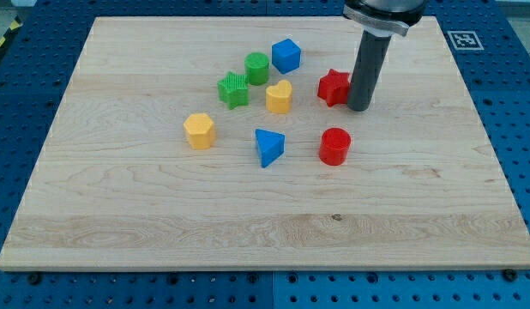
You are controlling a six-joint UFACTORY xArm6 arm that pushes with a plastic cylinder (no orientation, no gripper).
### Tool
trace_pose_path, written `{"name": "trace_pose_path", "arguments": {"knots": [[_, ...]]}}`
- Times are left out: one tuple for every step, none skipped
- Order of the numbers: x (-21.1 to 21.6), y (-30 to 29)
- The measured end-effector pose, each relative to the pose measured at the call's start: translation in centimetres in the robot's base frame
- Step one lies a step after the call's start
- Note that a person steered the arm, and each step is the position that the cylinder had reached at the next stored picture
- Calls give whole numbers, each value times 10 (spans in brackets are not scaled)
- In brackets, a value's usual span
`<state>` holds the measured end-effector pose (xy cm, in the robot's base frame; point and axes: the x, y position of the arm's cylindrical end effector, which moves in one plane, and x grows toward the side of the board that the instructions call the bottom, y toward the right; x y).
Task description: Place your arm parallel to the red circle
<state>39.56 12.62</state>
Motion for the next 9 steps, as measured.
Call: {"name": "trace_pose_path", "arguments": {"knots": [[-2, -14], [10, -20], [18, -20], [16, -20], [3, -20], [-8, -20], [-9, -20], [-7, -24], [0, -46]]}}
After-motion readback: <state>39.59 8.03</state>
